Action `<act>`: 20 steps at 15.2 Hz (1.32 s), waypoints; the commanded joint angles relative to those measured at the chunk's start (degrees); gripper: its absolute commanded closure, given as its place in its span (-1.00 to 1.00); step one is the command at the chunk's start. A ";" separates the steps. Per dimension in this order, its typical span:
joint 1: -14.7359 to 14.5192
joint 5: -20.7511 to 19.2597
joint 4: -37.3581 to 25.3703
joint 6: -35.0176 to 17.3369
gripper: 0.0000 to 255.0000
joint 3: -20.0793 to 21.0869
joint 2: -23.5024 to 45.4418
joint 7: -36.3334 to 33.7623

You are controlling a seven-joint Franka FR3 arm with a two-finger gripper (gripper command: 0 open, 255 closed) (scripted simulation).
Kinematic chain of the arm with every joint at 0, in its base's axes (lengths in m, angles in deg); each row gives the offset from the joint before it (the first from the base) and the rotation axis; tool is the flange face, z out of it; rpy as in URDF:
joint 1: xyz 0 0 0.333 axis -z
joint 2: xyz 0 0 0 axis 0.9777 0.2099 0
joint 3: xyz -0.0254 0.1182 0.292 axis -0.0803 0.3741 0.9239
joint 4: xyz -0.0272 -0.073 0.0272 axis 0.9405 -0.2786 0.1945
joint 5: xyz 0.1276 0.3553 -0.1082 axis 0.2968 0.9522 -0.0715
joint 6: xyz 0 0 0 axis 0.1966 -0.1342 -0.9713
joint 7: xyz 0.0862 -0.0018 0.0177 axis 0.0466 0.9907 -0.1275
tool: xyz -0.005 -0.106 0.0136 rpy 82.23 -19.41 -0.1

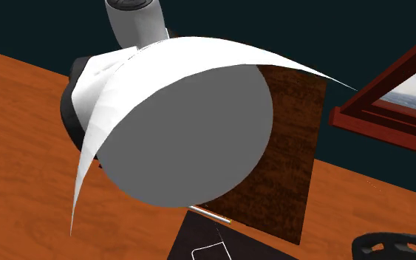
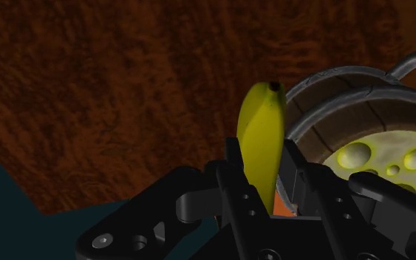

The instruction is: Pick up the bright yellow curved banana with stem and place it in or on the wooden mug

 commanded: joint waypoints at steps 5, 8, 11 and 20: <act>-2.77 -0.54 0.42 1.00 1.00 0.66 -1.55 -3.86; -5.89 -1.61 0.74 0.69 1.00 1.00 -1.64 -8.06; -9.12 -2.76 0.43 0.68 1.00 1.27 -1.35 -12.30; -13.41 -5.34 0.07 -2.43 1.00 0.61 2.23 -17.69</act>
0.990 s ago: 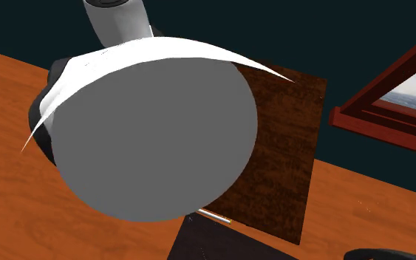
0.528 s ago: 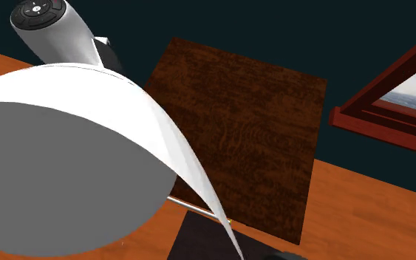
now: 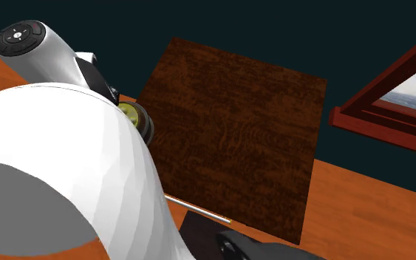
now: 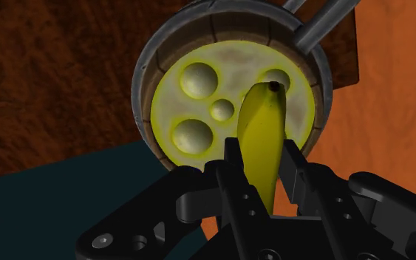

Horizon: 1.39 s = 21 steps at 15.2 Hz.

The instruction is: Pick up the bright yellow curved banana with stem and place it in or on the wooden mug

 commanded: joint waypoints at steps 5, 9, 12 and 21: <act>-0.65 -1.28 0.39 -3.43 1.00 -0.99 3.08 -0.75; -0.90 -1.67 0.39 -4.44 1.00 -1.32 4.10 -1.00; -0.90 -1.67 0.39 -4.44 1.00 -1.32 4.10 -1.00; -0.90 -1.67 0.39 -4.44 -1.00 -1.32 4.10 -1.00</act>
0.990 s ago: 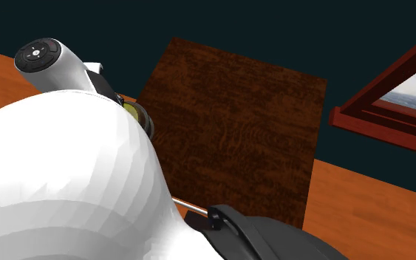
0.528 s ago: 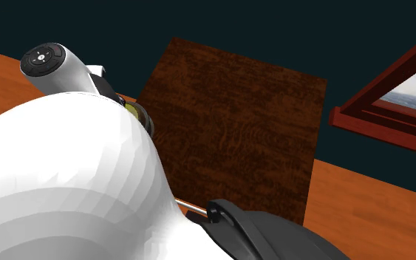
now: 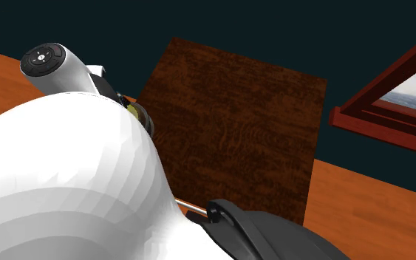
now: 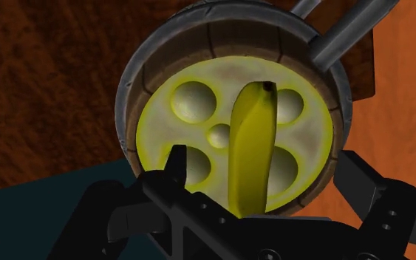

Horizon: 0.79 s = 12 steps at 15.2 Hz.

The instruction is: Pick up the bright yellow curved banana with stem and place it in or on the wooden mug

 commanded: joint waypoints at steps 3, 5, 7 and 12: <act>1.28 1.70 1.40 3.34 -1.00 1.41 -4.82 1.08; 1.59 2.19 1.65 4.28 -1.00 1.73 -6.04 1.39; 1.58 2.19 1.66 4.28 -1.00 1.73 -6.04 1.39; 1.58 2.19 1.65 4.28 -1.00 1.73 -6.04 1.39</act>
